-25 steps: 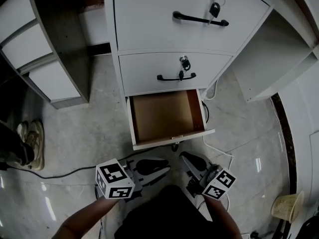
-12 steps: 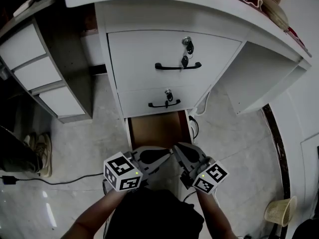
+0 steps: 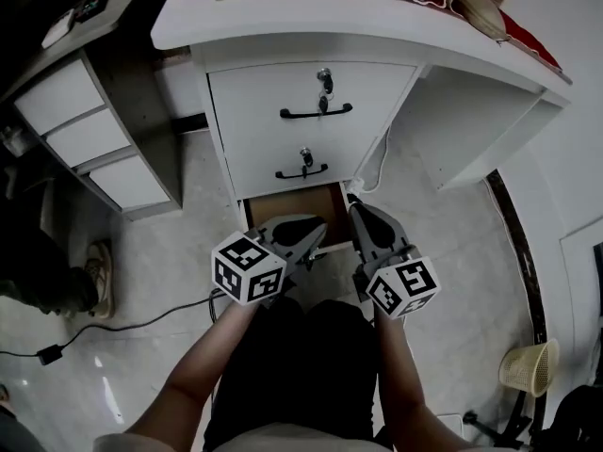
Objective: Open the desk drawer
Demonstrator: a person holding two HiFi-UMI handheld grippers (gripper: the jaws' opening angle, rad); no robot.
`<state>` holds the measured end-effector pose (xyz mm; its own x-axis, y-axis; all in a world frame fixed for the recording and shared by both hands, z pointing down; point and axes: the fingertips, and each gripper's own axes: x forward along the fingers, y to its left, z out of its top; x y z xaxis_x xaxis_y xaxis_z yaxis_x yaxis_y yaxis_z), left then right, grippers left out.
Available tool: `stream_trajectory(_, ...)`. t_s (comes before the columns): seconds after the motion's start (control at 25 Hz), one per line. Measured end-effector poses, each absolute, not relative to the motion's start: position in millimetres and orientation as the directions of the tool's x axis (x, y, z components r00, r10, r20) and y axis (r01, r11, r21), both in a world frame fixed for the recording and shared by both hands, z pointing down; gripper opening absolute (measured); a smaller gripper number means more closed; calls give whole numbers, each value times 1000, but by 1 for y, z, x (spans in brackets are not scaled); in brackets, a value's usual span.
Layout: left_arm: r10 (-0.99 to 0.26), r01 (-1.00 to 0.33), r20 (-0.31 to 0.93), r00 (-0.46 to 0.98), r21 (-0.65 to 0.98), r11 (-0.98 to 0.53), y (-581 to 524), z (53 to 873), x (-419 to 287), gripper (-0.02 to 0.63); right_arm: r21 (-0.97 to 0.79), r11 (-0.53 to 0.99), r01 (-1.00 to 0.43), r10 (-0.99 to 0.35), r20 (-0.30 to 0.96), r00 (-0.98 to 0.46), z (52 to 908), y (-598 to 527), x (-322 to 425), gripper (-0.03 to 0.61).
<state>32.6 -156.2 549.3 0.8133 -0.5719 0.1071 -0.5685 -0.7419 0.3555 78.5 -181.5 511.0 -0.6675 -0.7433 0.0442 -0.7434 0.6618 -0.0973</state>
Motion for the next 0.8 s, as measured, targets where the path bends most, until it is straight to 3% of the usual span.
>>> stream_trajectory(0.24,-629,-625,107,770,325,-710,-159,542,29,34,-68,613,-787,-783,80,-616,525,-180,93,17)
stream_trajectory(0.8,-626,-630,133,768,327,-704,-163,558,47,34,-116,592,-798,-794,88,-602,537,-179,107,17)
